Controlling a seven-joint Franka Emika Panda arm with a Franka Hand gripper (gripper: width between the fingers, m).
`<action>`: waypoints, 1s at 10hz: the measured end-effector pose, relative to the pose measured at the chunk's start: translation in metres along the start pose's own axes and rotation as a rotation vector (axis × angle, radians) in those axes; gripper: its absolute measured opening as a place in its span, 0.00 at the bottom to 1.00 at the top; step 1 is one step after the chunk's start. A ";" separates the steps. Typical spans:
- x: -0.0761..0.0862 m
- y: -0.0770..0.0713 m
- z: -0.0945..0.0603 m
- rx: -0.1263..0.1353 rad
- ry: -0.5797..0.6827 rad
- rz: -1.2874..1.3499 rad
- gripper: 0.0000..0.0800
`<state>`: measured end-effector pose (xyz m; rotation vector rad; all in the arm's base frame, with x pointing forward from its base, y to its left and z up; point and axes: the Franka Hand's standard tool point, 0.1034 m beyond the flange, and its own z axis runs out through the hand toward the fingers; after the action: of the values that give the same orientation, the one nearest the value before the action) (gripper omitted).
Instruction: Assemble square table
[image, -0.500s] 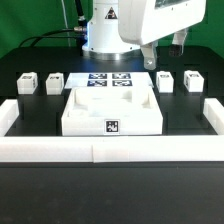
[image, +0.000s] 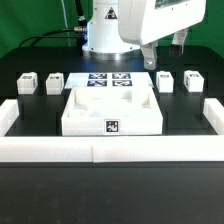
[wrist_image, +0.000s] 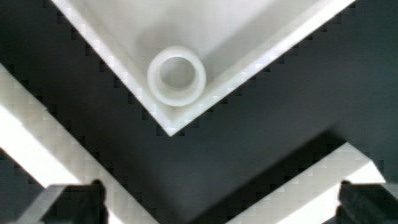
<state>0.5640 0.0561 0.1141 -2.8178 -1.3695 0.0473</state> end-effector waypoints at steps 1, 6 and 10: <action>0.000 0.000 0.000 0.000 0.000 0.000 0.81; 0.000 0.000 0.001 0.001 -0.001 0.000 0.81; 0.000 0.000 0.001 0.001 -0.001 0.000 0.81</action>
Offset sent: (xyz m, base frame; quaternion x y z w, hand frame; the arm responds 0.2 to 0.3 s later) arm 0.0000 0.0000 0.0000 0.0000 0.0000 0.0000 1.0000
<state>0.5637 0.0561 0.1133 -2.8172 -1.3692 0.0493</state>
